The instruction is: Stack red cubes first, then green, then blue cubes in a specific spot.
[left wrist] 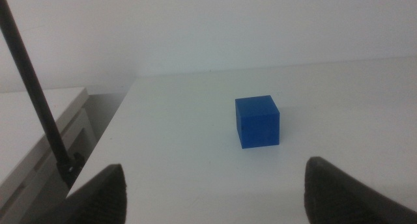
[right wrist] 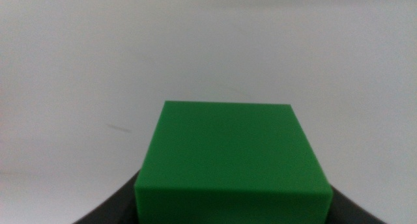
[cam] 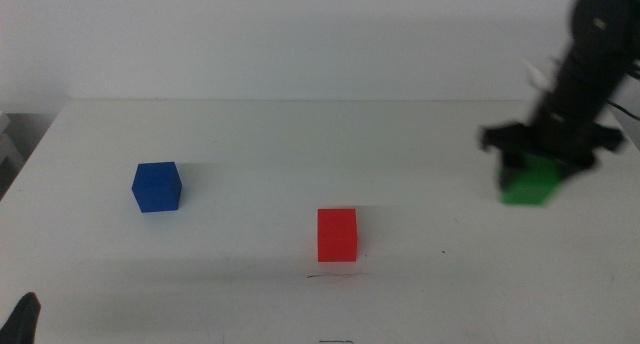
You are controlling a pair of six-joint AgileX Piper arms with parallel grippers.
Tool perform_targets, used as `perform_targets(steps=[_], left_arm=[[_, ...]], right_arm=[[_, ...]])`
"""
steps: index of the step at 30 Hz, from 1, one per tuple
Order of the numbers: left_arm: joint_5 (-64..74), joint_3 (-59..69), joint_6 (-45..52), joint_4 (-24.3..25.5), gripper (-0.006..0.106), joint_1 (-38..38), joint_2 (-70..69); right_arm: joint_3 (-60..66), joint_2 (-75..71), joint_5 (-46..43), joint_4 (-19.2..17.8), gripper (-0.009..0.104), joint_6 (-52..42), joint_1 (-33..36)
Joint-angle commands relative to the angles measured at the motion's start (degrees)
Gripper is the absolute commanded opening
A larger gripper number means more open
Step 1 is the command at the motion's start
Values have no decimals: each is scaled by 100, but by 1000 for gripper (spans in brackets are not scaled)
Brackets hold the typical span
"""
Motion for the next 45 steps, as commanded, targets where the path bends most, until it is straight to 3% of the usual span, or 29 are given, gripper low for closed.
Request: perform_targets(steps=[1, 10, 15, 38, 45], left_arm=[[-427, -14, -46, -23, 93, 0, -151], [-427, -14, -46, -23, 93, 0, -151], [-427, -14, -46, -23, 93, 0, -151], [-427, -14, -46, -23, 93, 0, -151], [-427, -14, -46, -23, 93, 0, -151]], right_arm=[[-576, -209, 477, -65, -1, 593, 568], [-1745, 740, 477, -47, -1, 1614, 1967], [-2128, 1132, 475, -113, -1, 2021, 2348], [-2581, 1487, 470, -236, -1, 2521, 2677], [-2581, 1601, 470, -49, -1, 2434, 2679]])
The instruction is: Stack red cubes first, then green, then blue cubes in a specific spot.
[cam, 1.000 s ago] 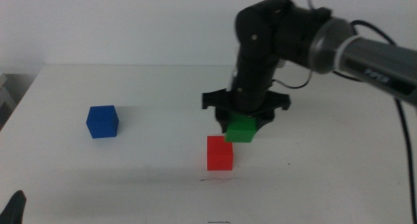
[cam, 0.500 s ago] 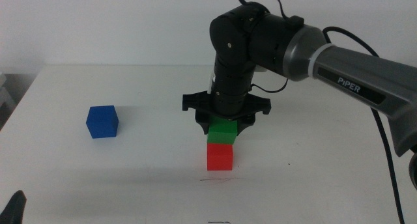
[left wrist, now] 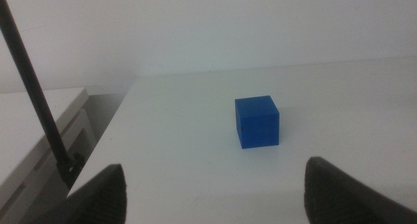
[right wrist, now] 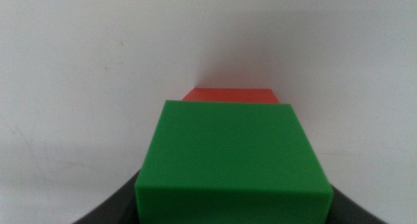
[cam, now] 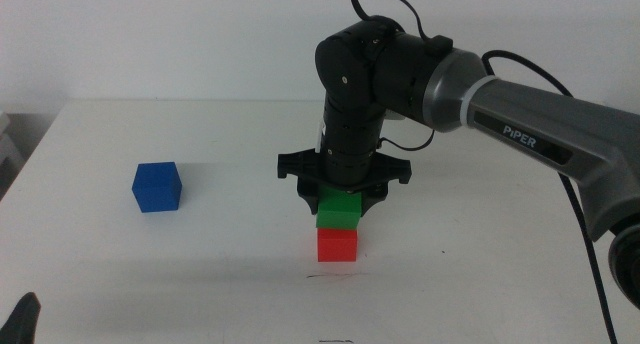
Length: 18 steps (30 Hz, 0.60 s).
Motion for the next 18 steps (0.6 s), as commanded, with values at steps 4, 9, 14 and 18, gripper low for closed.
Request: perform_targets(steps=[4, 9, 14, 18], left_arm=[[-427, -14, -46, -23, 93, 0, -151], [-427, -14, -46, -23, 93, 0, -151], [-427, -14, -46, -23, 93, 0, -151], [-427, -14, -46, -23, 93, 0, -151]], right_arm=[[-174, -290, 375, 60, -1, -124, 7], [-174, -230, 375, 44, -1, -148, 7], [-174, -224, 375, 6, -1, -148, 2], [-174, -224, 375, -105, -1, -127, 1]])
